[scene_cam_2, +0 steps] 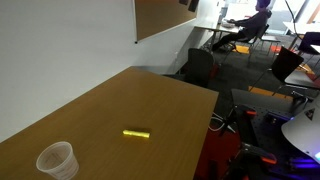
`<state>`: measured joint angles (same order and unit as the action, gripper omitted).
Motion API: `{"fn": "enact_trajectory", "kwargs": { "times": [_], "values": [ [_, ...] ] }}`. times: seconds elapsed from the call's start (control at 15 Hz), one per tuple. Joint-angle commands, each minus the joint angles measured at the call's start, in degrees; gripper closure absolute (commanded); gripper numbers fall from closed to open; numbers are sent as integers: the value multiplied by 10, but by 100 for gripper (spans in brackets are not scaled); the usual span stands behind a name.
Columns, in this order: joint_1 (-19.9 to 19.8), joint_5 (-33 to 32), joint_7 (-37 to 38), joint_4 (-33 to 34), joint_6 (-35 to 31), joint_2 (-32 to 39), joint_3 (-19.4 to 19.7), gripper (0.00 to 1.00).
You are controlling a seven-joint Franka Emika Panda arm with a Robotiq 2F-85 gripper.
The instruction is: Move the cup closer to the marker
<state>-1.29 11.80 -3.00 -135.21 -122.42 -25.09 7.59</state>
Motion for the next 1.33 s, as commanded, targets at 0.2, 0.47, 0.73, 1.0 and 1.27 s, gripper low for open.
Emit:
{"fn": "enact_trajectory", "kwargs": {
  "times": [0.2,0.47,0.73,1.0,1.27],
  "values": [
    [26,60,8,59,-47,116,-31,0],
    [30,64,28,95,-93,192,-55,0],
    [33,35,78,125,-174,268,-81,0],
    [41,30,106,161,-192,332,-97,0],
    [50,35,118,195,-193,381,-110,0]
  ]
}}
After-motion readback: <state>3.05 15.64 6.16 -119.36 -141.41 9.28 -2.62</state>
